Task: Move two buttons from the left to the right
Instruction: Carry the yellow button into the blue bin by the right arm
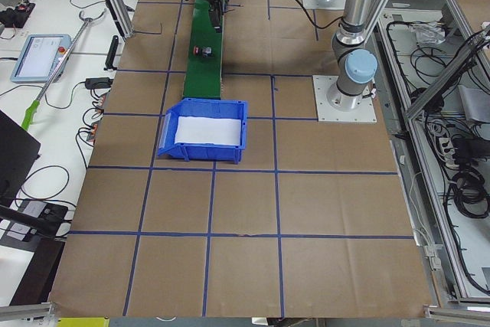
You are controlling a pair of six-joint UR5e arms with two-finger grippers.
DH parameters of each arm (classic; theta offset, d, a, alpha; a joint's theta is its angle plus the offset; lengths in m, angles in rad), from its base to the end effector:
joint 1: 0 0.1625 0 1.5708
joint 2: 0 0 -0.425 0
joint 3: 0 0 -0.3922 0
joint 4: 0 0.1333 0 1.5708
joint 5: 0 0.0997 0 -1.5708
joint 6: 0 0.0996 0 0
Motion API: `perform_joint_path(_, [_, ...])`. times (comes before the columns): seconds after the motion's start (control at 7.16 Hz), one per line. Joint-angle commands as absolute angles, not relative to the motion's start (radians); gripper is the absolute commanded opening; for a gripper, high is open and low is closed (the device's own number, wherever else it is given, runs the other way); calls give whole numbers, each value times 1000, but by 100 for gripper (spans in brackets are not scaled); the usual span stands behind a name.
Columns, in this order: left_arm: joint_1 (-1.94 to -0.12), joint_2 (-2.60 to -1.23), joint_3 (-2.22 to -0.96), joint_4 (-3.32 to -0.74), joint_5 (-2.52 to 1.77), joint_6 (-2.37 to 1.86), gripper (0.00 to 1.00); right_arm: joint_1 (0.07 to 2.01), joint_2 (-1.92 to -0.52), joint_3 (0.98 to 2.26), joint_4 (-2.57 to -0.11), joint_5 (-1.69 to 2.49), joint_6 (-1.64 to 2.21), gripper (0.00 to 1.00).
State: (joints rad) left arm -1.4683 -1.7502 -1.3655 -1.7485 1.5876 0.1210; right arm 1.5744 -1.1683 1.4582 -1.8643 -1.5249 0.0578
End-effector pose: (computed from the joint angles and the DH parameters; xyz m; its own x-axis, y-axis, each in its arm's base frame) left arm -0.0745 -0.5620 0.4773 -0.9998 0.0196 0.0018 0.0197 0.9882 0.1521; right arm 0.1402 -0.6419 0.3423 -0.9975 0.0540 -0.0460 0.0541 0.9985 -0.0009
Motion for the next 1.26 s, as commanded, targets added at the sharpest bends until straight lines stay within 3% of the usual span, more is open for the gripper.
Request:
perform_joint_path(0.0, [-1463,-1750,-1364,-1747,1586,127,100,1420,-1233,1350,-1711,-1577,-118,6])
perform_joint_path(0.42, [-1463,-1750,-1364,-1746,1586,124,100,1145,-1296,1423,-1721,-1578,-482,4])
perform_joint_path(0.84, [-1463,-1750,-1364,-1746,1586,126,100,1046,-1345,1699,-2002,-1568,-587,4])
perform_joint_path(1.12, [-1462,-1750,-1364,-1746,1586,129,100,990,-1336,1797,-2094,-1569,-637,4])
